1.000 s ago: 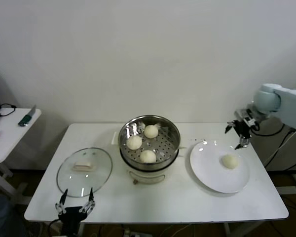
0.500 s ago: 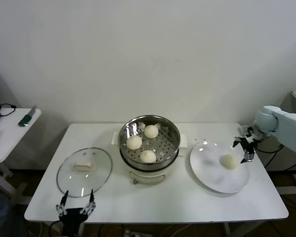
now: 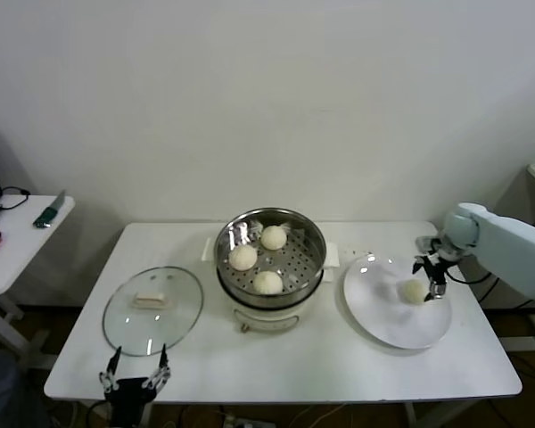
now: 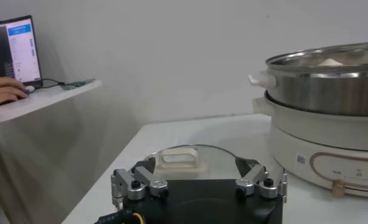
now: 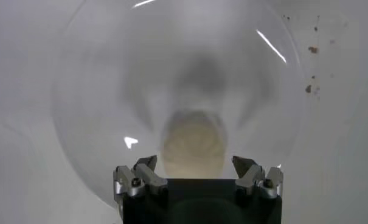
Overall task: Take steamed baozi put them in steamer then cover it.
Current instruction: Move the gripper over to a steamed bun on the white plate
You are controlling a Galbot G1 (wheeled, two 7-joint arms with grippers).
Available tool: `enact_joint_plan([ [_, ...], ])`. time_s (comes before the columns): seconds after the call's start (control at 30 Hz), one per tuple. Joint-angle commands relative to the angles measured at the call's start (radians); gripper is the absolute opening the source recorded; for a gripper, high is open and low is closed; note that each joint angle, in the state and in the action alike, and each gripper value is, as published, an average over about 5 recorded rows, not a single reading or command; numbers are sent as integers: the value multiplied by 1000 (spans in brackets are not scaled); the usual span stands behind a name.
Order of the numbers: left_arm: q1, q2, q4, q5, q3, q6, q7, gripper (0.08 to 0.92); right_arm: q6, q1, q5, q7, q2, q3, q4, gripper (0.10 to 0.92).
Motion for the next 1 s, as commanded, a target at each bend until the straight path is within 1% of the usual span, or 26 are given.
enact_joint_plan([
  [0.03,0,-1,1,-1,1,1,0,823,0,-58,-25,2,49,55,-81,823],
  [0.37,0,-1,1,-2,4,1,-1,823,-5,-62,-34,0,51,62,-80,821],
  [0.6,0,-2,-1,-3,5,3,-1,823,-4,-65,-49,-5,46,64,-74,755],
  [0.83,-2,-3,-1,-3,8,4,-1,823,-3,-65,-65,5,43,86,-73,714],
  [1.0,-1,-4,-4,-4,7,5,-2,823,-4,8,-34,0,25,34,-36,684],
])
